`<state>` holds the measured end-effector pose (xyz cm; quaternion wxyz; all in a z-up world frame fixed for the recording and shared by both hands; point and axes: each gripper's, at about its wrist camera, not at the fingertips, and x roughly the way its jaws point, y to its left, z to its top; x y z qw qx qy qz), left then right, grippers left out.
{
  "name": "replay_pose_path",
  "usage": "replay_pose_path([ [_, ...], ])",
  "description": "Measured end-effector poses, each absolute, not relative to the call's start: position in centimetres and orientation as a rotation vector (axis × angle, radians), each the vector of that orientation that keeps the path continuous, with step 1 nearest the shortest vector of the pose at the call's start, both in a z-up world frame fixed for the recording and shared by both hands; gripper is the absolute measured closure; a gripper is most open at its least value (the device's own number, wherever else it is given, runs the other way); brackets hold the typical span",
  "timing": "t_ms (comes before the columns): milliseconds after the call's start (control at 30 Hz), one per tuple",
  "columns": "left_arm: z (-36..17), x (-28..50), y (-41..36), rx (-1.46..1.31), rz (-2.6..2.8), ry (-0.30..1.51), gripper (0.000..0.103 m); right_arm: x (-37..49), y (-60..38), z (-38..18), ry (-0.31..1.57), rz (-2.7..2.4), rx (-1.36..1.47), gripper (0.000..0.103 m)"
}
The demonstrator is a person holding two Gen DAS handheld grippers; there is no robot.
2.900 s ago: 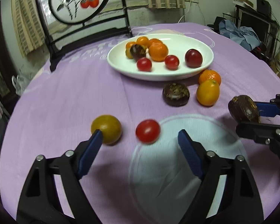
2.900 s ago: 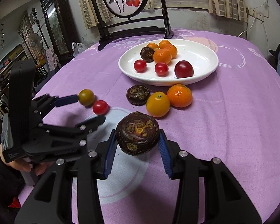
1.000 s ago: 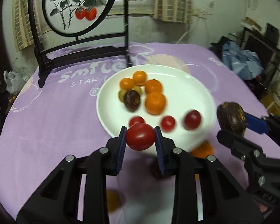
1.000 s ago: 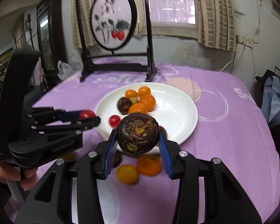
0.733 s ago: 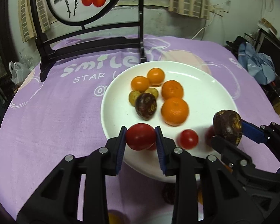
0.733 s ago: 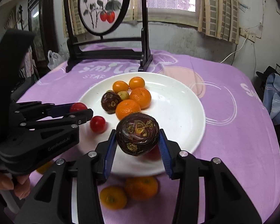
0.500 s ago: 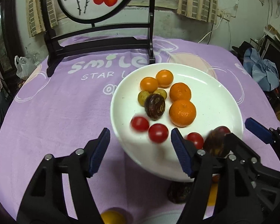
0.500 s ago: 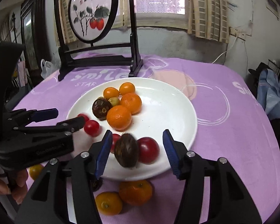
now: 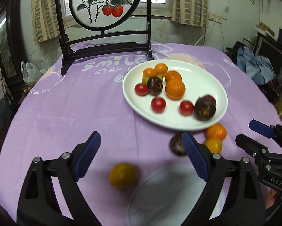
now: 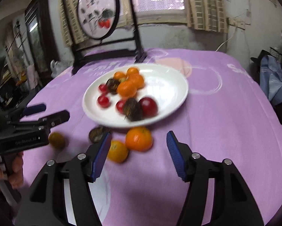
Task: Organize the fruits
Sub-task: 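Grasp a tangerine with the right gripper while the left gripper grasps a yellow citrus fruit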
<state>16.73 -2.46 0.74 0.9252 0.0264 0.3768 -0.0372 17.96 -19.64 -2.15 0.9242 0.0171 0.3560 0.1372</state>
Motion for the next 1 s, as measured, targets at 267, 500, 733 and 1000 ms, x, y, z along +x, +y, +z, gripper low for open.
replay_pose_path([
  [267, -0.3, 13.8, -1.2, 0.065, -0.080, 0.757, 0.010, 16.1, -16.5, -4.3, 0.808, 0.313, -0.071, 0.041],
  [500, -0.2, 13.6, 0.6, 0.044, -0.075, 0.723, 0.010, 18.3, -15.2, -5.7, 0.863, 0.277, -0.046, 0.041],
  [733, -0.4, 14.8, 3.3, -0.015, -0.016, 0.753, 0.010, 21.1, -14.3, -6.6, 0.902, 0.257, -0.007, 0.058],
  [1000, -1.7, 14.9, 2.3, 0.024, -0.049, 0.799, 0.010, 19.7, -15.7, -6.1, 0.900, 0.276, 0.081, 0.066],
])
